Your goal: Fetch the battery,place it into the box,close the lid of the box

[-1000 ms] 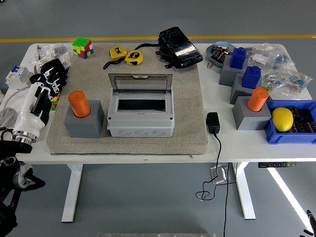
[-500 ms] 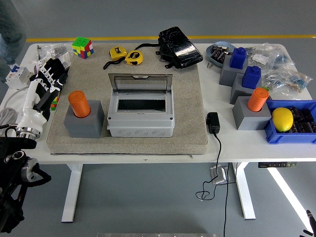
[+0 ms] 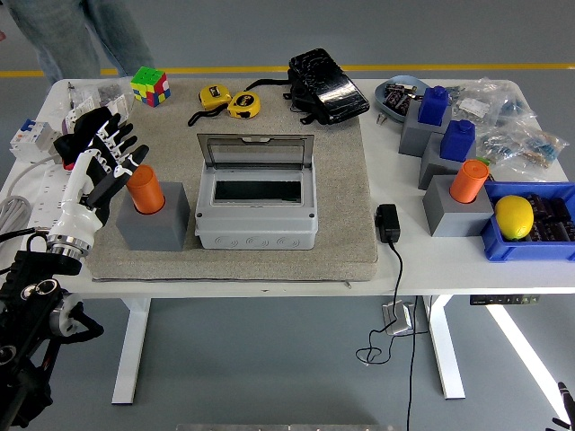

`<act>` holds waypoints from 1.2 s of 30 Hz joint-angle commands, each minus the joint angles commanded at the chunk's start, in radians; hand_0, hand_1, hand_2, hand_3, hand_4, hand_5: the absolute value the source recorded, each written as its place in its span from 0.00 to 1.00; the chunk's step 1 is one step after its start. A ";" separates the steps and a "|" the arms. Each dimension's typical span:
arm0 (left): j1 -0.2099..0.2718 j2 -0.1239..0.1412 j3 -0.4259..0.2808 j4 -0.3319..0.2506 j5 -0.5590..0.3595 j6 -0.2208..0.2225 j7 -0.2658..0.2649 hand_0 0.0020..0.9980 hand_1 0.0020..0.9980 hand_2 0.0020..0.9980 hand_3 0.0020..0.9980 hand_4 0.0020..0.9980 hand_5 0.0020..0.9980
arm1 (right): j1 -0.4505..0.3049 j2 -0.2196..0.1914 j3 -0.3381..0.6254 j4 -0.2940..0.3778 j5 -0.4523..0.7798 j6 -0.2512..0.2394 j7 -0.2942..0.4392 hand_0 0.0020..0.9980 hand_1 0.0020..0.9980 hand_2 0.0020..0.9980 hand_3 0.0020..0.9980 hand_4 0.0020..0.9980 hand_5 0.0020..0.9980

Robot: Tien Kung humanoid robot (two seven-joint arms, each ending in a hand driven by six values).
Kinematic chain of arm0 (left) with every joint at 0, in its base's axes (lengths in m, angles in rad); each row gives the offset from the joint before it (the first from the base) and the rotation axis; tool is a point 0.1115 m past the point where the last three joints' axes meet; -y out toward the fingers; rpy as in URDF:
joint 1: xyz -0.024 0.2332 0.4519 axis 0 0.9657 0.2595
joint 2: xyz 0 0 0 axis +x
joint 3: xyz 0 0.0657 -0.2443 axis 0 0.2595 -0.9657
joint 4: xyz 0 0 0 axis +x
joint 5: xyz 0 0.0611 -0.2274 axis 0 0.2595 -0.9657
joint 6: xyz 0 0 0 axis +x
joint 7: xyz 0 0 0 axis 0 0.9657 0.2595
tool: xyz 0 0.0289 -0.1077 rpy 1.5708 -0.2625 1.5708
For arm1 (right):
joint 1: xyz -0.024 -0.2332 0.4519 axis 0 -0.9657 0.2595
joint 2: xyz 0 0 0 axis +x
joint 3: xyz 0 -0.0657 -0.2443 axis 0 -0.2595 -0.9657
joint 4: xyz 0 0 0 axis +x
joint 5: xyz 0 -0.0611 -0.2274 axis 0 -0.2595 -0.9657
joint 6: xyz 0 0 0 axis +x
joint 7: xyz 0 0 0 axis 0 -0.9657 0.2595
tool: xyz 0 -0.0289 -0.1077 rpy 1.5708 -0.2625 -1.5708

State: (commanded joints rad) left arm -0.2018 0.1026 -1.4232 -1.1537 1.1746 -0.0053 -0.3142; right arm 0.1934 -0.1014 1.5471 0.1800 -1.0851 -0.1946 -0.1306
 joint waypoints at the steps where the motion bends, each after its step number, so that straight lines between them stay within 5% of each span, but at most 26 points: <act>1: 0.000 -0.001 0.001 0.000 0.001 0.003 -0.002 0.82 0.92 0.93 0.99 1.00 0.48 | 0.000 0.000 -0.001 0.000 0.001 0.000 0.000 0.82 0.76 0.73 0.79 1.00 1.00; 2: 0.002 0.000 0.003 -0.005 0.001 0.014 -0.007 0.81 0.90 0.92 0.99 1.00 0.26 | 0.000 0.000 -0.002 0.000 0.002 0.000 0.000 0.82 0.76 0.73 0.79 1.00 1.00; 7: 0.000 0.003 0.001 -0.003 0.012 0.042 -0.009 0.81 0.90 0.92 0.99 1.00 0.26 | -0.001 -0.003 -0.002 0.000 -0.002 -0.001 -0.003 0.82 0.76 0.73 0.79 1.00 1.00; 8: 0.000 0.003 0.002 -0.003 0.016 0.047 -0.009 0.78 0.89 0.91 0.99 1.00 0.16 | 0.000 -0.003 -0.003 0.000 -0.002 -0.001 -0.003 0.82 0.76 0.73 0.79 1.00 1.00; 36: 0.001 -0.004 0.046 0.018 0.045 0.071 -0.002 0.82 0.91 0.90 0.94 1.00 0.18 | -0.002 -0.002 -0.008 0.000 0.001 -0.002 -0.006 0.82 0.76 0.73 0.79 1.00 1.00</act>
State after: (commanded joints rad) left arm -0.2012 0.0990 -1.3771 -1.1357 1.2193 0.0659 -0.3157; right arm 0.1914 -0.1030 1.5393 0.1800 -1.0842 -0.1964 -0.1366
